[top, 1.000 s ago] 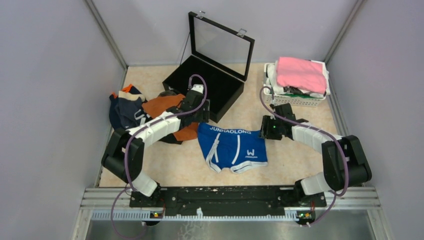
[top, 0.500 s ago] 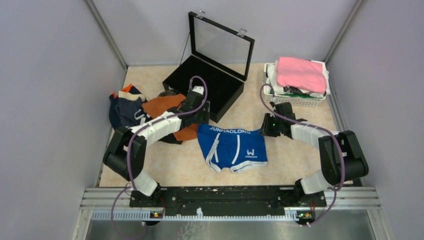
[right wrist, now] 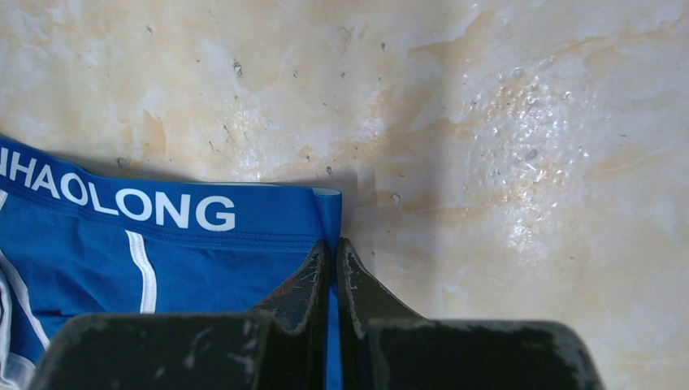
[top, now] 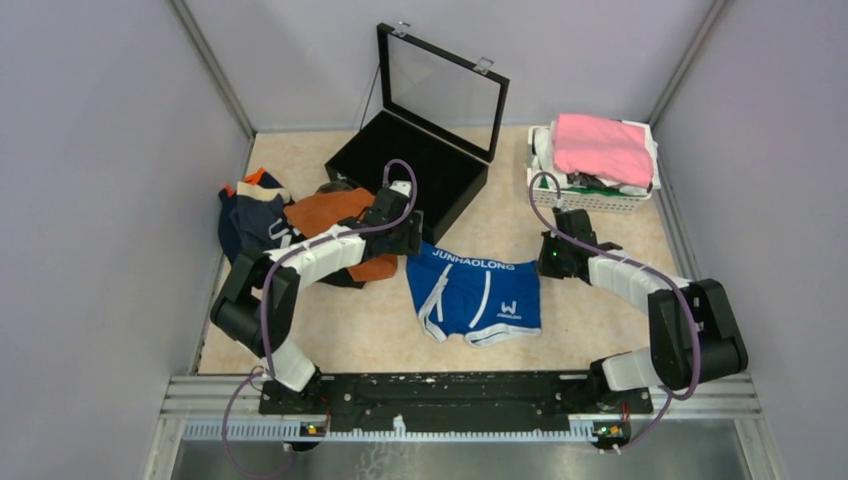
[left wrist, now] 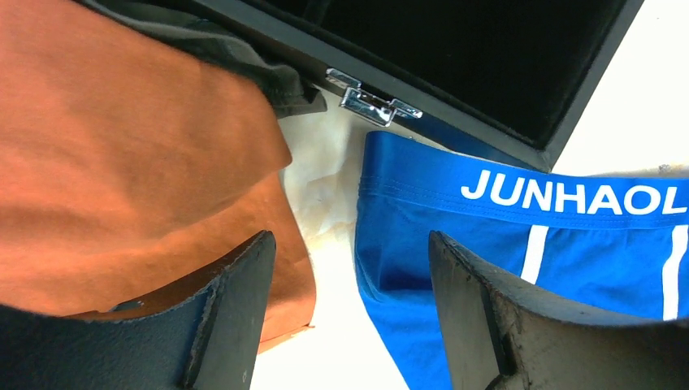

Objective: Roll the underwear
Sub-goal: Flatten out the underwear at the center of the board.

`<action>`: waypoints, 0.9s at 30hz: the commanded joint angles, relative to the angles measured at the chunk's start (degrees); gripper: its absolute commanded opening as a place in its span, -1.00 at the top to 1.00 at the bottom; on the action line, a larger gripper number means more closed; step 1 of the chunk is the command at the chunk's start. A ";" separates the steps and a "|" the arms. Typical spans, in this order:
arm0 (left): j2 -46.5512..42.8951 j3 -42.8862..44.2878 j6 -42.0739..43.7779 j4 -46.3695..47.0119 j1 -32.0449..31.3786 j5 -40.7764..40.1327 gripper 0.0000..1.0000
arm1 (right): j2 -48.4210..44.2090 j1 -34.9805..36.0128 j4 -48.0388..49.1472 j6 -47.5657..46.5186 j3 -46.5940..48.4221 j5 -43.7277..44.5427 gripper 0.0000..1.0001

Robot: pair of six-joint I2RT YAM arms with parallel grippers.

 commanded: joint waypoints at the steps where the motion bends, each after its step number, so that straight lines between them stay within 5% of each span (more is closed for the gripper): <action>1: 1.98 -0.54 0.16 5.16 0.34 4.09 -0.49 | -2.52 -0.58 -1.57 -0.48 0.56 1.70 1.00; 20: 8.56 -1.30 0.61 15.29 1.93 11.00 0.01 | -2.26 -0.62 -2.05 -1.36 0.39 0.58 1.00; 27: 9.01 -1.87 1.06 17.20 2.10 11.72 0.54 | -3.77 -0.57 -1.63 -1.34 0.12 -0.49 1.00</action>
